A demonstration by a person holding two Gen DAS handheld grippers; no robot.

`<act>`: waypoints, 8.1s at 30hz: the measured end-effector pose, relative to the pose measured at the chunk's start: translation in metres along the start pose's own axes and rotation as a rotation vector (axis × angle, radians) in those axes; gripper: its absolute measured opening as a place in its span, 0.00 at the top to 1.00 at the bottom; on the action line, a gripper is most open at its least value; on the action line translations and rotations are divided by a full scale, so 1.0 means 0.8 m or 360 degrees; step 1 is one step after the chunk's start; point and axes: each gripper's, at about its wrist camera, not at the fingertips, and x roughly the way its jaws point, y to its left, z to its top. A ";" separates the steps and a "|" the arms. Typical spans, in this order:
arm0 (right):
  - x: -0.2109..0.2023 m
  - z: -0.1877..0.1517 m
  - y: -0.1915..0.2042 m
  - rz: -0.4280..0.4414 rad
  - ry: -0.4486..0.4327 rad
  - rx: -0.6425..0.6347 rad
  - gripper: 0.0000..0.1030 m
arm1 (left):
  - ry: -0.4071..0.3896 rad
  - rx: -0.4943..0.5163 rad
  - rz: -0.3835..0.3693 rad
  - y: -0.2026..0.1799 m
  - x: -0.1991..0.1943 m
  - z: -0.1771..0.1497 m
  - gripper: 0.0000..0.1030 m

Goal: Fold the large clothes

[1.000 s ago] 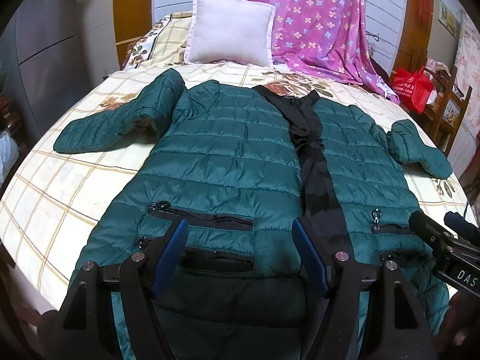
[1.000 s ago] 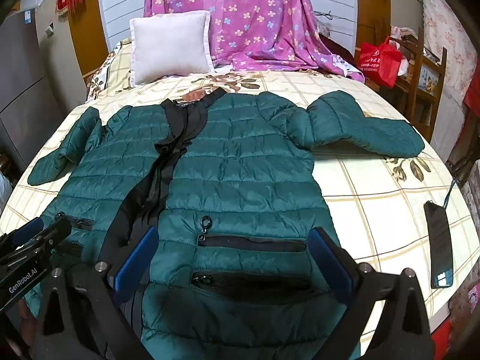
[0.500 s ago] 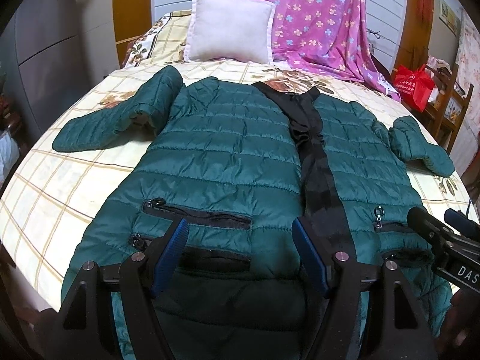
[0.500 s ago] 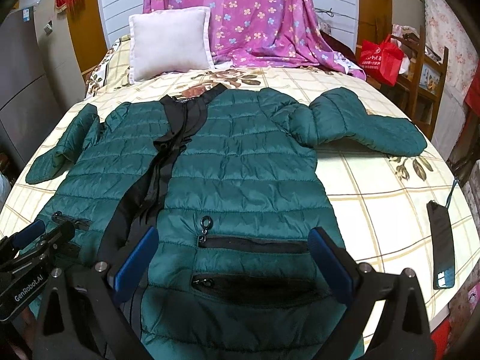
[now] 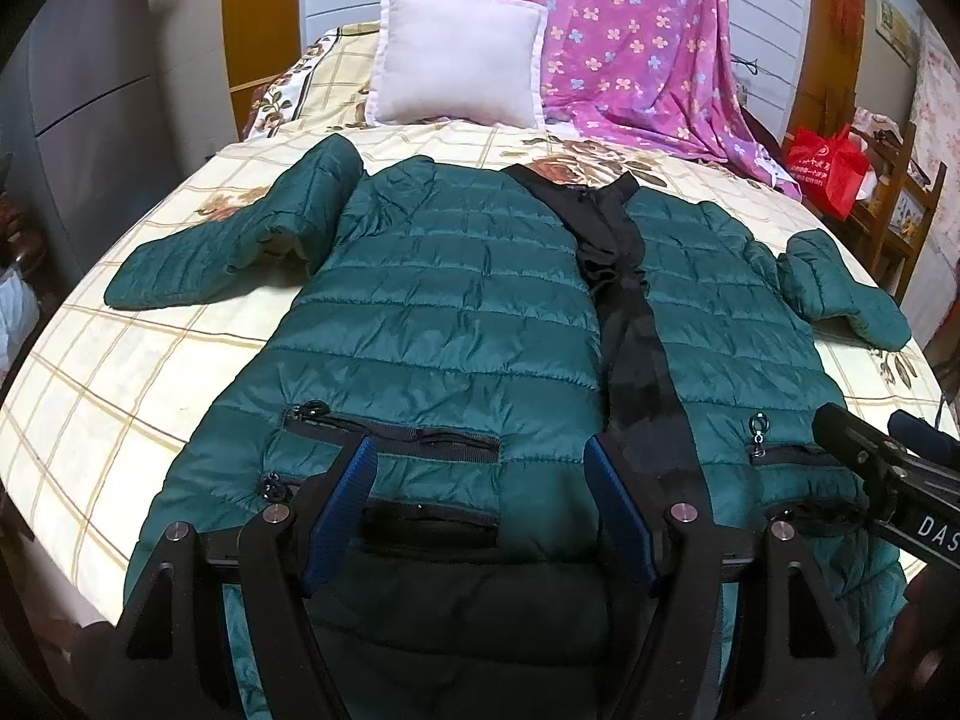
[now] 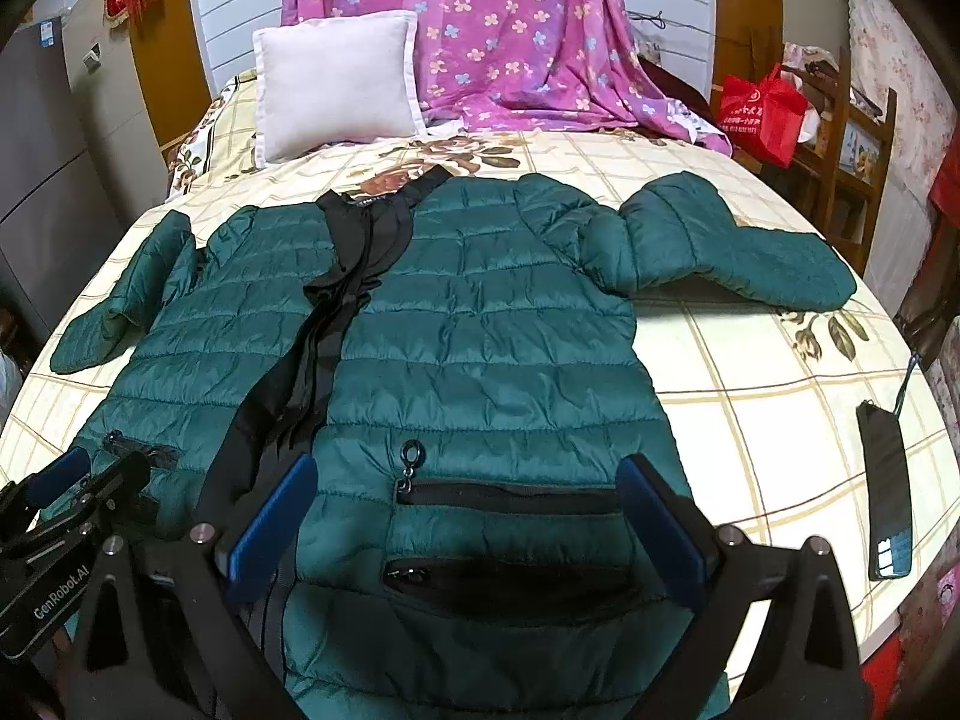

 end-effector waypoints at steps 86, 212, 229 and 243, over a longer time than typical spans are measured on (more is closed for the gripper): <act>0.075 0.104 0.023 -0.0019 0.0040 -0.0062 0.02 | -0.0009 -0.0077 0.0166 0.029 0.056 0.080 0.55; 0.115 0.134 -0.047 -0.0046 0.0102 0.0014 0.02 | -0.0256 -0.0202 -0.0333 -0.005 0.053 0.213 1.00; 0.132 0.133 -0.090 -0.0121 0.0101 0.0064 0.02 | 0.0071 -0.0050 -0.0358 -0.106 0.162 0.163 1.00; 0.128 0.130 -0.107 -0.0025 0.0112 0.0204 0.02 | 0.0144 -0.0019 -0.0591 -0.106 0.138 0.152 0.84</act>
